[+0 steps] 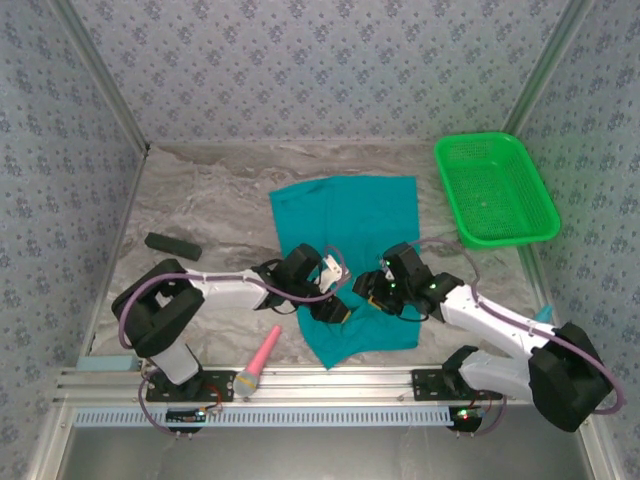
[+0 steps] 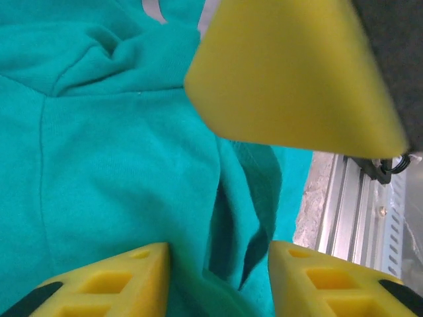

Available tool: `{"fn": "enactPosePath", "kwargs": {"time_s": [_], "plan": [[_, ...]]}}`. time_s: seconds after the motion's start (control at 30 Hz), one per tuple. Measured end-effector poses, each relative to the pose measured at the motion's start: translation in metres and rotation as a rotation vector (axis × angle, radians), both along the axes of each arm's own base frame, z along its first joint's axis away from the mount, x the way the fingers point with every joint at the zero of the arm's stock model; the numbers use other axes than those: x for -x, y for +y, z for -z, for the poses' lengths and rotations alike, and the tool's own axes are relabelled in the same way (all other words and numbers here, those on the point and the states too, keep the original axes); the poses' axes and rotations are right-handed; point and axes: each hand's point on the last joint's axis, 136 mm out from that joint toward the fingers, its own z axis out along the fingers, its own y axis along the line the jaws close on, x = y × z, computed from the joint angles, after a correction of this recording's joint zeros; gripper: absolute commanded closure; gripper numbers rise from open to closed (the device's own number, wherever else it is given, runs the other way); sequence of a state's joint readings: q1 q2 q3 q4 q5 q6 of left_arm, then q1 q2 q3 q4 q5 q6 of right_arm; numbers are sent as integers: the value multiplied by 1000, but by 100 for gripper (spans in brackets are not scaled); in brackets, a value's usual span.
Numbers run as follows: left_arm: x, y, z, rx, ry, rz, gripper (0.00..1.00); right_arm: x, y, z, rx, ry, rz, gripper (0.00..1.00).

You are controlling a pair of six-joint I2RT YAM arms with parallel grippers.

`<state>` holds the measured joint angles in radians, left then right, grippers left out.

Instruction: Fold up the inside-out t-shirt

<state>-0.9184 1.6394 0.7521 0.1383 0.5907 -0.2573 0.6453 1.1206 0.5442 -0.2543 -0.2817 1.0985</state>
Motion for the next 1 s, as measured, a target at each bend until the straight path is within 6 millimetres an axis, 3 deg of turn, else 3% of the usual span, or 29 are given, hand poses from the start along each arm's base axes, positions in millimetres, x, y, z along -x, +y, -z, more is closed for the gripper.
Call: {"fn": "enactPosePath", "kwargs": {"time_s": [0.1, 0.27, 0.4, 0.63, 0.83, 1.0], "plan": [[-1, -1, 1, -2, 4, -2, 100, 1, 0, 7, -6, 26, 8, 45], [-11, -4, -13, 91, 59, -42, 100, 2, 3, 5, -43, 44, 18, 43], [-26, 6, -20, 171, 122, -116, 100, 2, 7, -1, -81, 52, 24, 43], [-14, -4, -41, 255, 149, -55, 100, -1, 16, -15, -162, 50, 41, 40], [-13, -9, -56, 322, 172, -49, 99, 1, 20, -12, -203, 77, 80, 36], [-12, -10, -52, 329, 213, -59, 96, 3, 23, -8, -207, 94, 121, 35]]}}
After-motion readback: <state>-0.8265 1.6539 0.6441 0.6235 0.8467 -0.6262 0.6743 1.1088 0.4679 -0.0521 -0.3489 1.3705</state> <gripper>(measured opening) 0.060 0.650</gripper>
